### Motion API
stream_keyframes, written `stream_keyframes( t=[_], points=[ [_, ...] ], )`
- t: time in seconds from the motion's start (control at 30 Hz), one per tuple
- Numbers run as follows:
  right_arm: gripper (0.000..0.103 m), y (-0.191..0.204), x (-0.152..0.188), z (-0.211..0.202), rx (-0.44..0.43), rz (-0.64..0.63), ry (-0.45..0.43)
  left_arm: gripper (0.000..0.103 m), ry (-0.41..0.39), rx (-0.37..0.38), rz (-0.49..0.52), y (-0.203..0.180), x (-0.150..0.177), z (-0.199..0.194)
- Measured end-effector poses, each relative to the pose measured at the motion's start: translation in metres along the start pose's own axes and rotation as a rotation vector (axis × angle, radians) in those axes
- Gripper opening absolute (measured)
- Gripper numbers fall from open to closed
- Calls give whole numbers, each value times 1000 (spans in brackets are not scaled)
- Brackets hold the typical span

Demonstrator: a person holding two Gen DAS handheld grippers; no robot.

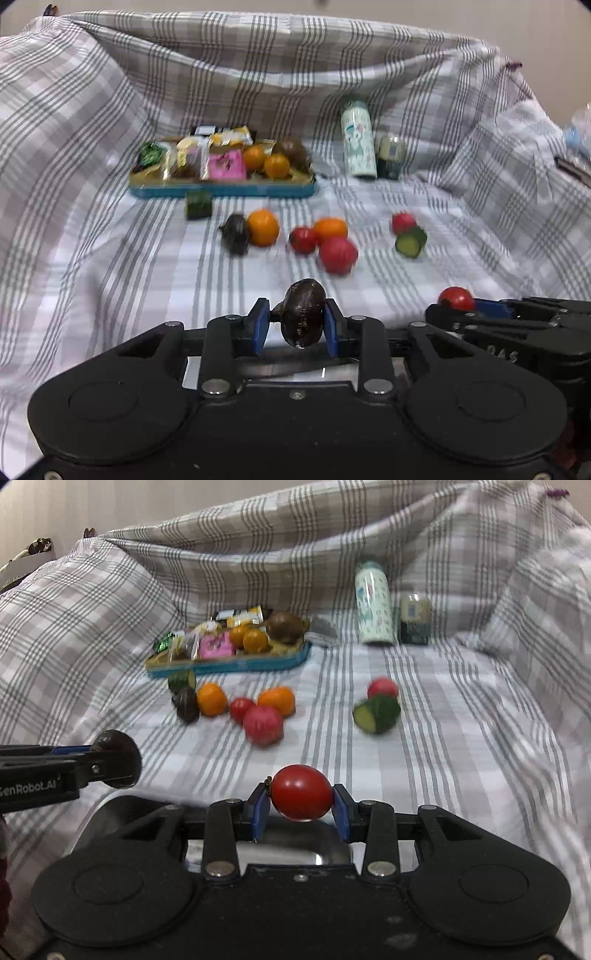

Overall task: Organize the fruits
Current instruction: 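Grasp the tomato with the right tool while the left tool grasps the mangosteen, then lower both held fruits into the steel tray and open both tools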

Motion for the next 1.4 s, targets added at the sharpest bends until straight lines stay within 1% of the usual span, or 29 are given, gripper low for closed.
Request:
stream_keyframes(
  t=[0.1, 0.23, 0.47, 0.57, 0.8, 1.17, 1.23, 1.3, 1.4],
  points=[
    [38, 0, 14, -14, 1, 10, 22, 39, 26, -13, -3, 1, 14, -13],
    [38, 0, 29, -29, -2, 8, 40, 39, 47, -9, -14, 1, 29, -25],
    [38, 1, 40, -48, -57, 0, 32, 39, 26, -20, -2, 1, 37, -42],
    [38, 5, 46, -45, -68, -14, 32, 39, 29, -34, 10, 2, 44, -41],
    [38, 3, 53, -36, -59, 9, 71, 40, 54, -14, 63, -6, 52, -34],
    [40, 5, 54, -34, -69, -4, 84, 41, 71, -16, 49, -5, 52, -33],
    [40, 4, 53, -36, -70, 2, 76, 41, 73, -13, 55, -6, 52, -33],
    [40, 4, 53, -36, -73, 5, 73, 45, 73, -14, 61, -7, 53, -33],
    [40, 5, 53, -36, -72, 4, 71, 45, 63, -17, 62, -6, 51, -33]
  ],
)
Point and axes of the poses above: each gripper's, at about its wrist camera, not at the fingertips, and z roughly the way its jaws point, y to its left, x to its underside, the point moved 5 cm from there along z, roughly the way its jaws point, and after that the axes turned 15 degrees about -y, right-handed, at the moved point
